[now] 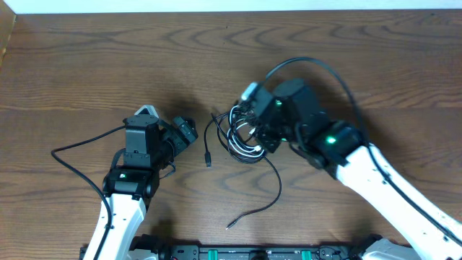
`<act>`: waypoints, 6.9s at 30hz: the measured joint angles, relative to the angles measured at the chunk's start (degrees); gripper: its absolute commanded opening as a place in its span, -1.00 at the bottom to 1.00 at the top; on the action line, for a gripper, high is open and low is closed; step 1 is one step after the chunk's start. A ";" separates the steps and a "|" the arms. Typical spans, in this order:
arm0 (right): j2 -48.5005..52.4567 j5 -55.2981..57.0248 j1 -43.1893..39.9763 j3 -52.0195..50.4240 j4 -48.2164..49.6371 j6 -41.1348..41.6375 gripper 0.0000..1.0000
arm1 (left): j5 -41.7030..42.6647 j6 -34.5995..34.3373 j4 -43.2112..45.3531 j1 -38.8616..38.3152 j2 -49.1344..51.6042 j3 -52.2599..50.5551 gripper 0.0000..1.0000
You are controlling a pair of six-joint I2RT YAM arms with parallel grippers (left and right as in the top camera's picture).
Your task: Untangle cables
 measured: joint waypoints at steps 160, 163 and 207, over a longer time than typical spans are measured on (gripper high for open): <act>-0.09 -12.07 -13.53 -5.81 -11.45 32.06 -0.38 | -8.98 9.31 11.26 -17.53 -3.17 0.24 0.99; 3.52 -12.46 -13.16 -7.96 -8.41 40.83 -0.41 | -9.01 9.81 10.69 -17.53 -3.15 0.24 0.99; 23.78 -23.47 -5.11 -9.16 13.00 94.71 -0.02 | -8.98 9.88 2.08 -17.53 -3.10 0.24 0.97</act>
